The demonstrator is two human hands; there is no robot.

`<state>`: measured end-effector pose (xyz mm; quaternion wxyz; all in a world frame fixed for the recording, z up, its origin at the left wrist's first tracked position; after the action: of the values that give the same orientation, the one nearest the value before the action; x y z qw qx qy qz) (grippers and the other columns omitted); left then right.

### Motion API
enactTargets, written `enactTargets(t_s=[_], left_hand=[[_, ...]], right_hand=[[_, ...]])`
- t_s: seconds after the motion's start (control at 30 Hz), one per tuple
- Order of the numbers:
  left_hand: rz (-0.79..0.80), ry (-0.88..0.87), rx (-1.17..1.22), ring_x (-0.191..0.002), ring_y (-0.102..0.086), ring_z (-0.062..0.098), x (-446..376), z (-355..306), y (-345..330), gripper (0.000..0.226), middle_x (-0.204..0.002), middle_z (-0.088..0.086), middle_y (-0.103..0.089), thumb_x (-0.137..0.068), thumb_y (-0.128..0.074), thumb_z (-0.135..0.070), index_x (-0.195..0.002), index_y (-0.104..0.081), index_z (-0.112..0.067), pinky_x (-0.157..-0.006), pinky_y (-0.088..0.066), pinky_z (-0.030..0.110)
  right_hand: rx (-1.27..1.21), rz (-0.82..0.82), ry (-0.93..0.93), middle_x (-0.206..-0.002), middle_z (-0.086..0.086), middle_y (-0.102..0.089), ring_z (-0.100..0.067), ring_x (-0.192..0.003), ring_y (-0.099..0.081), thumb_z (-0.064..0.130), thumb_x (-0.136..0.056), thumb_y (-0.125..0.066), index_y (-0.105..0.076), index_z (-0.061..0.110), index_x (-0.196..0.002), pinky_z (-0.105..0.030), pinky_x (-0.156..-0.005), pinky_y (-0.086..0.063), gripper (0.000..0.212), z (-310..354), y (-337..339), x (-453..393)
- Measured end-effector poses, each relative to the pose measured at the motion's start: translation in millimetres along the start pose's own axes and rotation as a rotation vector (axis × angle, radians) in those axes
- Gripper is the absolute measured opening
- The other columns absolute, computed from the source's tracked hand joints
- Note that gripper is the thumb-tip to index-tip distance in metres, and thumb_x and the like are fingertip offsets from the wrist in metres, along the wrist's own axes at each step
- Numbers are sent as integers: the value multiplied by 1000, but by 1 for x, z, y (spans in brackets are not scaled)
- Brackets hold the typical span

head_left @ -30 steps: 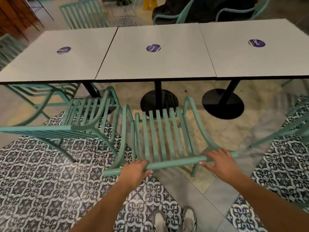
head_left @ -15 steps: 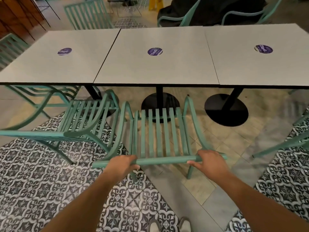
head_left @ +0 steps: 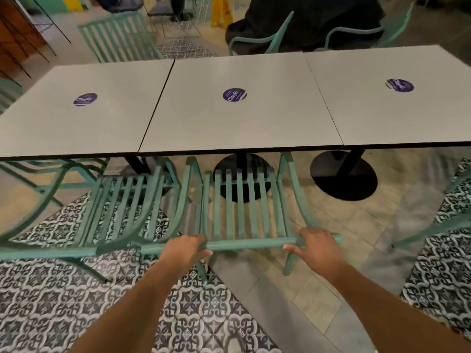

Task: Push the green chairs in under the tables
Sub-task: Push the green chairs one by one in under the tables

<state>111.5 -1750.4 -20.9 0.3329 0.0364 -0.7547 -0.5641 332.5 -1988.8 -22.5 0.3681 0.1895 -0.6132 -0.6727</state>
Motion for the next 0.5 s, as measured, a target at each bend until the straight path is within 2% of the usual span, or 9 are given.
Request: enactTargets(t_s=[0.1,0.23,0.37,0.5], left_hand=[[3,-25,-42,-67,-53,5,-16,10,11,26,-81,-11,-55,-95,-45,-52,-102,-52,-28,-69,-50,24],[-11,-38,-35,-66,-56,6,-36,23,23,28,-80,-10,-57,-93,-44,-55,-100,-53,-29,-69,-53,25],[-27,-51,-2,-74,-58,14,-50,27,32,26,-79,-11,-55,-94,-44,-53,-106,-51,-31,-85,-53,39],[-25,-70,18,-88,-63,18,-69,33,34,33,-84,-9,-53,-94,-42,-53,-115,-51,-29,-90,-51,42]], right_hand=[[-20,-23,-50,-104,4,-64,-19,-102,-55,96,-48,15,-56,28,-101,-34,-92,-40,111,5,-1,-14],[17,-36,-78,-106,2,-63,-22,-105,-52,94,-49,20,-59,25,-106,-35,-97,-36,119,14,1,-33],[56,-115,-38,-91,-6,-67,-30,-89,-58,87,-74,4,-66,16,-95,-42,-88,-42,102,13,-3,-52],[121,-119,-37,-87,-8,-67,-32,-83,-61,77,-86,-6,-68,14,-95,-48,-85,-45,89,14,-7,-67]])
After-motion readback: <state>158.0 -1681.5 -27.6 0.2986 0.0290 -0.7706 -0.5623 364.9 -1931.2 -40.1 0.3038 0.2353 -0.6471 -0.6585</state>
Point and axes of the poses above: each hand's wrist, its own x-axis away from the middle knuckle, its own y-axis out of the back of the hand, z = x × y, the point moved 7 cm from there along -x, towards the middle knuckle
